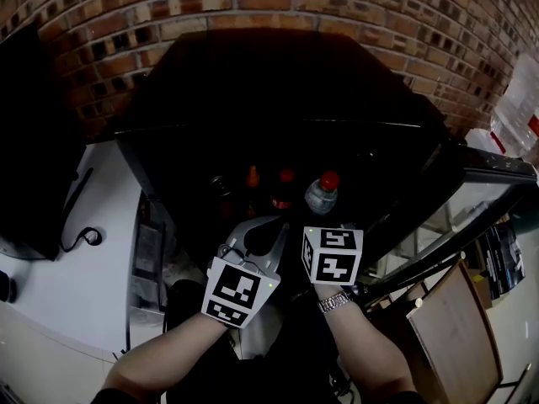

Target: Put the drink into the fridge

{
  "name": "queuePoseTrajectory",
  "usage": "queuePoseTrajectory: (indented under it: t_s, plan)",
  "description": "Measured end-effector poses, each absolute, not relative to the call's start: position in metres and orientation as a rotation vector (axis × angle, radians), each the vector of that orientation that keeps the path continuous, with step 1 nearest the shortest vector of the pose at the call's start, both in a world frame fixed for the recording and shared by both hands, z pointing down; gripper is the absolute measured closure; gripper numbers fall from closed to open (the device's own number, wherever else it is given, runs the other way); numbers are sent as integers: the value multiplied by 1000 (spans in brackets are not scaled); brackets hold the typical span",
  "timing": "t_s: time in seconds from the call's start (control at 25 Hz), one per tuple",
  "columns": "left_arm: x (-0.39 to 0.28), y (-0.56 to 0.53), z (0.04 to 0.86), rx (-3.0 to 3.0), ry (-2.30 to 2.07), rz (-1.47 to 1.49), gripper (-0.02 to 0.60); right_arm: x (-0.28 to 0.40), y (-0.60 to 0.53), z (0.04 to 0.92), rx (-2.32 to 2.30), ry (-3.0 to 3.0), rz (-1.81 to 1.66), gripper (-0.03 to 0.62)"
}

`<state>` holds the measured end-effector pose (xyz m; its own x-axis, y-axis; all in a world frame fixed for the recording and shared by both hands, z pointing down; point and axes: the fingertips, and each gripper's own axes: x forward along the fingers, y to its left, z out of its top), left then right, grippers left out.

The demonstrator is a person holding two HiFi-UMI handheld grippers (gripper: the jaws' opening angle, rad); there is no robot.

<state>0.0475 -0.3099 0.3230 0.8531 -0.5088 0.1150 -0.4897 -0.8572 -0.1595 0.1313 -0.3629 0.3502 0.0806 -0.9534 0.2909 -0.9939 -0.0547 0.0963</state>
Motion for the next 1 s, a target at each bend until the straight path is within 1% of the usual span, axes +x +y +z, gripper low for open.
queuePoseTrajectory:
  t_s: [0.64,1.0]
  plan:
    - [54,-325,331,-2902,768,-262,577,149,-387,369,2215,-1800,262,287]
    - [54,-327,335,-2904,773,-281,578,146,-391,378,2231,-1819,279,279]
